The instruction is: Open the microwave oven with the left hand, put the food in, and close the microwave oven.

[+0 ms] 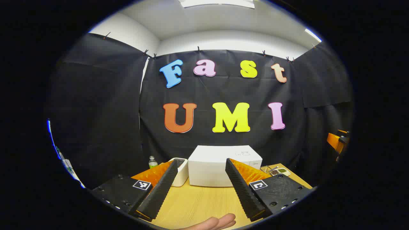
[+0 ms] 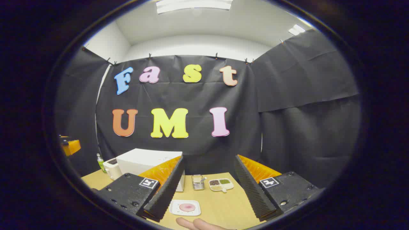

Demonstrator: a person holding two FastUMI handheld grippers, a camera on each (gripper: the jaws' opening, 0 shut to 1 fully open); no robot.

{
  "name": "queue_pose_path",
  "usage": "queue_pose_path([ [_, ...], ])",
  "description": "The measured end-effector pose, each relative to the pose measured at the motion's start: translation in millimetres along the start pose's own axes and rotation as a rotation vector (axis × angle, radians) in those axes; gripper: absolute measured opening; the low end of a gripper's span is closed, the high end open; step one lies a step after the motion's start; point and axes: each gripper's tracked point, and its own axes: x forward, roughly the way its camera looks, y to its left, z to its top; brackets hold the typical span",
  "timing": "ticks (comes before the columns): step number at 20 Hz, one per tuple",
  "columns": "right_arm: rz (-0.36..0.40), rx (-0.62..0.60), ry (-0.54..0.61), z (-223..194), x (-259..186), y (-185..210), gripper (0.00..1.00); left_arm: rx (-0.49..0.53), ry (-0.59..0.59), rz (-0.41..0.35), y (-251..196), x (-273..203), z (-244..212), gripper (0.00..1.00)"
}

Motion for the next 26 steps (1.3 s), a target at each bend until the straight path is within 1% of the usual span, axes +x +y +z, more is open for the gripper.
queue_pose_path([
  [2, -0.003, -0.005, -0.001, -0.4, -0.2, -2.9, 0.92, -0.009, -0.002, -0.003, 1.0, -5.2, 0.5, 0.95],
  [3, -0.012, -0.008, -0.005, 0.8, 0.8, -4.7, 1.0, -0.018, -0.016, -0.002, 1.5, -6.6, 4.6, 0.95],
  [4, -0.016, -0.01, -0.005, 0.2, 1.4, -6.0, 0.91, -0.023, -0.026, -0.009, 0.0, -7.1, 8.4, 0.95],
  [7, -0.018, -0.013, -0.006, -0.3, -0.6, -8.2, 0.92, -0.025, -0.036, -0.036, -2.6, -9.4, 12.4, 0.95],
  [8, -0.016, -0.013, -0.012, 1.7, 0.0, -8.7, 1.0, -0.024, -0.042, -0.028, -1.9, -10.2, 14.9, 0.95],
  [11, -0.019, -0.014, -0.035, 3.6, -3.9, -17.5, 1.0, -0.02, -0.056, -0.016, -1.3, -10.4, 18.1, 0.95],
  [12, -0.019, -0.018, -0.037, 4.2, -4.9, -19.3, 0.92, -0.026, -0.063, -0.015, -1.2, -9.8, 19.9, 0.95],
  [14, -0.016, -0.024, -0.037, 4.3, -4.5, -20.0, 0.91, -0.035, -0.07, -0.021, 1.2, -7.7, 21.7, 0.95],
  [17, -0.022, -0.032, -0.045, 5.2, -2.9, -24.8, 0.92, -0.018, -0.079, -0.024, 2.0, -4.2, 23.1, 0.95],
  [20, -0.02, -0.047, -0.057, 5.0, 1.8, -26.6, 0.91, -0.023, -0.064, -0.038, -0.7, 4.2, 15.9, 0.95],
  [23, -0.017, -0.043, -0.066, 4.3, 7.8, -27.7, 0.92, -0.014, -0.052, -0.022, 1.3, 22.2, 6.9, 0.95],
  [24, -0.016, -0.036, -0.07, 5.1, 10.3, -28.2, 1.0, -0.013, -0.048, -0.024, -1.5, 31.9, 0.6, 0.95],
  [26, -0.008, -0.028, -0.077, 5.2, 15.2, -28.0, 1.0, -0.032, -0.038, -0.051, -15.8, 51.9, -13.9, 0.95],
])
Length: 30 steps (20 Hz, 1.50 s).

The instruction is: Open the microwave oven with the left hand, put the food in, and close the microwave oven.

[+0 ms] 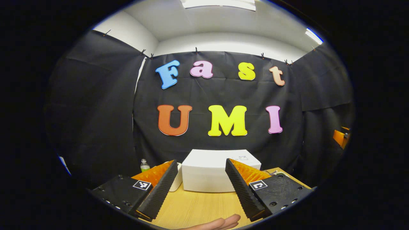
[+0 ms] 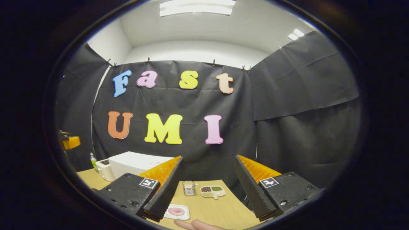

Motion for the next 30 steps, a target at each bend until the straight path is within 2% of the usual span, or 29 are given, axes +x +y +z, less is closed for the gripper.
queue_pose_path([
  [1, 0.008, 0.001, -0.005, 0.4, 1.6, 1.0, 1.0, -0.012, 0.007, -0.02, -8.3, 11.5, -10.3, 0.95],
  [2, 0.012, 0.003, -0.013, 2.1, 3.4, 0.9, 0.92, -0.019, 0.02, -0.038, -16.2, 23.6, -22.1, 0.95],
  [3, 0.014, 0.004, -0.023, 2.6, 5.3, -0.2, 0.91, -0.025, 0.037, -0.052, -24.9, 34.2, -35.8, 0.95],
  [4, 0.017, 0.006, -0.034, 3.8, 6.2, -0.9, 1.0, -0.03, 0.047, -0.063, -32.8, 45.9, -47.4, 0.95],
  [5, 0.016, 0.009, -0.044, 3.5, 8.6, -2.0, 1.0, -0.039, 0.053, -0.073, -41.2, 57.8, -59.3, 0.85],
  [6, 0.008, 0.008, -0.05, 2.8, 10.9, -5.5, 0.91, -0.046, 0.057, -0.083, -50.6, 69.8, -70.9, 0.96],
  [7, 0.003, 0.006, -0.051, -0.6, 13.5, -8.4, 1.0, -0.054, 0.059, -0.097, -59.9, 80.5, -80.8, 0.96],
  [11, -0.003, 0.016, -0.032, -11.0, 21.9, -20.8, 1.0, -0.086, 0.111, -0.142, -96.1, 114.9, -128.6, 0.96],
  [12, -0.006, 0.015, -0.03, -12.2, 23.4, -25.9, 1.0, -0.088, 0.121, -0.144, -102.9, 121.7, -137.3, 0.84],
  [13, -0.012, 0.014, -0.032, -13.0, 25.0, -32.3, 0.91, -0.081, 0.135, -0.146, -110.9, 129.6, -148.3, 0.84],
  [14, -0.018, 0.013, -0.034, -13.1, 25.6, -38.0, 0.91, -0.074, 0.141, -0.146, -117.1, 136.2, -156.7, 0.95],
  [15, -0.022, 0.011, -0.035, -14.8, 26.4, -42.4, 1.0, -0.07, 0.144, -0.146, -123.8, 142.9, -164.2, 0.94],
  [21, -0.057, -0.026, -0.028, -27.3, 31.6, -70.4, 1.0, -0.047, 0.164, -0.192, -171.6, 184.7, -218.9, 0.94],
  [22, -0.072, -0.032, -0.026, -30.0, 33.4, -75.7, 0.91, -0.039, 0.181, -0.202, -179.6, 191.2, -231.1, 0.94],
  [23, -0.08, -0.035, -0.022, -32.7, 34.7, -79.8, 1.0, -0.025, 0.202, -0.206, -186.1, 197.2, -243.6, 0.94],
  [24, -0.079, -0.038, -0.02, -36.4, 36.1, -80.4, 0.91, -0.008, 0.212, -0.2, -190.1, 202.7, -252.3, 0.94],
  [25, -0.076, -0.038, -0.017, -41.4, 36.2, -80.8, 0.92, -0.003, 0.211, -0.189, -192.3, 209.0, -256.9, 0.94],
  [26, -0.075, -0.036, -0.015, -45.2, 36.3, -82.9, 0.92, -0.011, 0.204, -0.18, -194.9, 214.6, -260.3, 0.82],
  [27, -0.082, -0.034, -0.016, -48.5, 37.0, -87.4, 0.92, -0.017, 0.197, -0.173, -197.7, 218.8, -262.2, 0.82],
  [28, -0.09, -0.034, -0.019, -50.9, 38.2, -90.7, 0.92, -0.014, 0.189, -0.162, -199.1, 223.2, -263.8, 0.94],
  [29, -0.094, -0.037, -0.019, -54.5, 38.4, -93.2, 0.91, -0.007, 0.187, -0.159, -199.1, 226.8, -266.5, 0.94],
  [30, -0.095, -0.037, -0.017, -57.6, 40.0, -94.9, 1.0, -0.016, 0.175, -0.172, -203.0, 225.8, -265.0, 0.92],
])
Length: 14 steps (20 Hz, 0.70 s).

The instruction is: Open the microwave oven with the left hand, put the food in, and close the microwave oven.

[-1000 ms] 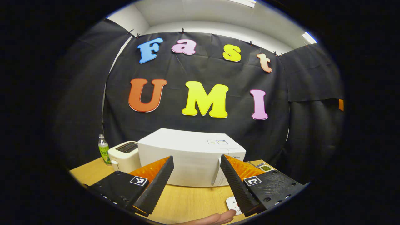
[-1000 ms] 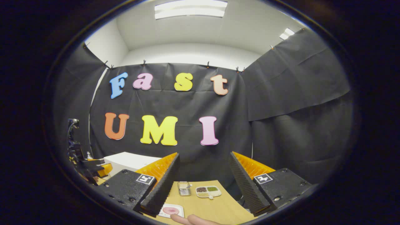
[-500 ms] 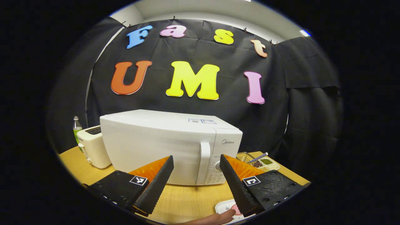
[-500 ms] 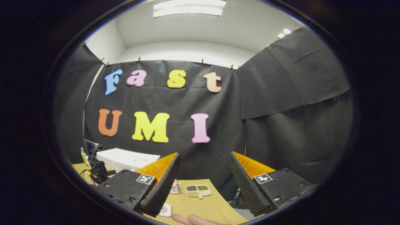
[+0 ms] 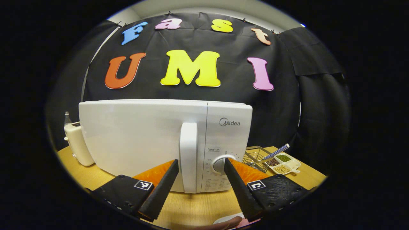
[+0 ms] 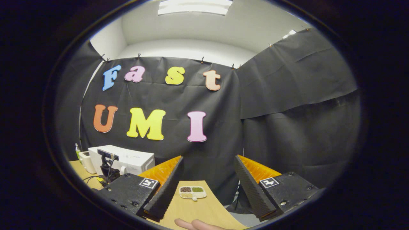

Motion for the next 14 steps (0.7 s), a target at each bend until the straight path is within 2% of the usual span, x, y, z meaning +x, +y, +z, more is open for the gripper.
queue_pose_path([
  [3, 0.006, 0.017, 0.015, -10.3, 3.9, -2.3, 1.0, 0.017, -0.002, 0.003, 1.7, 0.3, 3.2, 0.85],
  [4, 0.007, 0.02, 0.023, -13.8, 5.3, -3.2, 0.92, 0.026, -0.023, 0.034, 7.0, 2.8, 5.4, 0.83],
  [5, 0.008, 0.025, 0.031, -17.0, 6.1, -3.4, 0.92, 0.071, -0.05, 0.085, 22.3, 9.5, 11.5, 0.81],
  [6, 0.012, 0.03, 0.038, -18.4, 5.8, -2.7, 1.0, 0.061, -0.023, 0.073, 24.2, 8.9, 5.9, 0.54],
  [7, 0.014, 0.03, 0.049, -21.2, 4.9, -2.7, 1.0, 0.019, -0.012, 0.065, 21.8, 15.8, -0.6, 0.27],
  [8, 0.014, 0.025, 0.058, -22.6, 3.3, -3.5, 0.92, -0.011, -0.001, 0.057, 22.6, 13.8, -1.4, 0.28],
  [9, 0.009, 0.019, 0.058, -21.4, 1.4, -5.8, 0.91, -0.021, 0.003, 0.057, 23.8, 12.4, 0.1, 0.27],
  [10, 0.003, 0.014, 0.05, -16.0, -1.8, -8.6, 1.0, -0.014, 0.015, 0.066, 23.9, 13.1, -0.9, 0.25],
  [12, -0.001, 0.004, 0.031, -6.4, -10.1, -10.9, 1.0, 0.023, 0.031, 0.093, 25.2, 9.6, -1.6, 0.2],
  [13, 0.0, -0.002, 0.023, -3.1, -14.5, -11.8, 0.91, 0.033, 0.042, 0.103, 24.7, 9.4, -4.2, 0.2],
  [14, 0.001, -0.006, 0.011, 2.3, -18.9, -12.1, 1.0, 0.03, 0.058, 0.109, 25.0, 6.3, -7.9, 0.2],
])
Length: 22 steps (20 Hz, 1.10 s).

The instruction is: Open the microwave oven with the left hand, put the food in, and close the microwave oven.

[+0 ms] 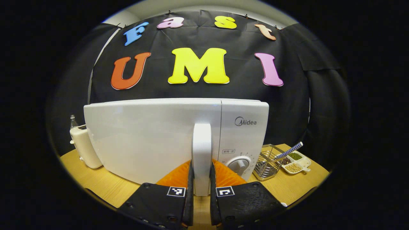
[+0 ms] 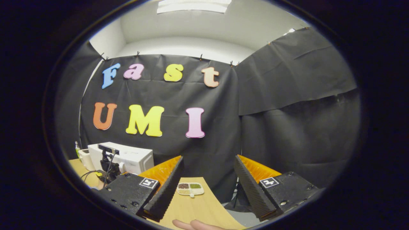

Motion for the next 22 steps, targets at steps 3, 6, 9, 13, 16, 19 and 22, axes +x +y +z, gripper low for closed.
queue_pose_path([
  [3, 0.004, -0.007, -0.024, 14.8, -13.1, -5.4, 0.92, -0.018, 0.023, 0.006, -0.2, -5.8, -5.6, 0.2],
  [6, 0.015, -0.018, -0.059, 28.0, -22.6, -5.7, 1.0, -0.074, 0.017, -0.014, -0.6, -3.5, -3.2, 0.2],
  [9, 0.027, -0.028, -0.089, 33.3, -29.9, -3.6, 1.0, -0.105, 0.025, -0.013, -0.7, 5.0, -4.9, 0.2],
  [13, 0.039, -0.027, -0.09, 29.0, -33.9, -6.1, 1.0, -0.04, 0.003, -0.004, -0.3, 3.9, -5.2, 0.06],
  [16, 0.028, -0.025, -0.089, 26.0, -34.0, -13.1, 0.99, -0.06, 0.023, -0.02, -0.1, -4.1, -9.3, 0.06],
  [19, 0.022, -0.014, -0.079, 19.9, -30.4, -16.0, 0.99, -0.004, -0.028, -0.043, 4.3, -31.2, -9.7, 0.05],
  [22, 0.026, -0.002, -0.048, 7.2, -27.3, -10.2, 0.99, -0.025, -0.047, -0.121, 10.8, -62.3, -16.5, 0.05],
])
